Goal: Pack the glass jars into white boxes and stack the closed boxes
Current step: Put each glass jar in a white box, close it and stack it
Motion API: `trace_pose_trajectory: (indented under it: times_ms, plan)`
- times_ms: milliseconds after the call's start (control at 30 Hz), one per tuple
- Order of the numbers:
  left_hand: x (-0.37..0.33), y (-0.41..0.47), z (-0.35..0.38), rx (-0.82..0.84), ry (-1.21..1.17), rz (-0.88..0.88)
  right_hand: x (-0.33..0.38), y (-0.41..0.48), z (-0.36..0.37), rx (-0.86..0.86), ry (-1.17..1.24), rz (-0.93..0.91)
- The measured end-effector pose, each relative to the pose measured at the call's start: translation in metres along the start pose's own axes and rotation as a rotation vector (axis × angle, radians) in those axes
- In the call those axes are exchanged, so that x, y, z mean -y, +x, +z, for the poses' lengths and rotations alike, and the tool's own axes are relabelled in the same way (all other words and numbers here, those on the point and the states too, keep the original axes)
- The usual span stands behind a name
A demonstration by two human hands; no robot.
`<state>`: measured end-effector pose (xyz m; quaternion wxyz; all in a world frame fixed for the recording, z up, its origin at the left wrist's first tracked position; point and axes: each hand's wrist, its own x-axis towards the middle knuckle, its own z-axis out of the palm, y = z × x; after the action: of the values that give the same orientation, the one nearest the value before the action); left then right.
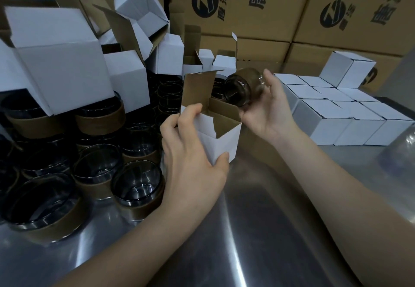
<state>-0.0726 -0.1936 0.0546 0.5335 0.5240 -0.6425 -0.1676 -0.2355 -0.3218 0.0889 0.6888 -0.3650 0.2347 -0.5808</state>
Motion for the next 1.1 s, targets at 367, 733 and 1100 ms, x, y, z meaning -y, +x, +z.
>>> trace_pose_trajectory:
  times_ms: [367, 733, 1100]
  plan:
    - [0.001, 0.001, 0.000, -0.001, -0.015, 0.016, 0.021, -0.011, 0.006, 0.258, -0.171, -0.086]
    - [-0.002, 0.003, -0.002, -0.005, -0.115, -0.011, 0.045, -0.028, 0.033, 0.555, -0.368, -0.140]
    - [-0.002, 0.005, -0.001, -0.029, -0.140, -0.021, 0.036, -0.037, 0.044, 0.499, -0.934, -0.212]
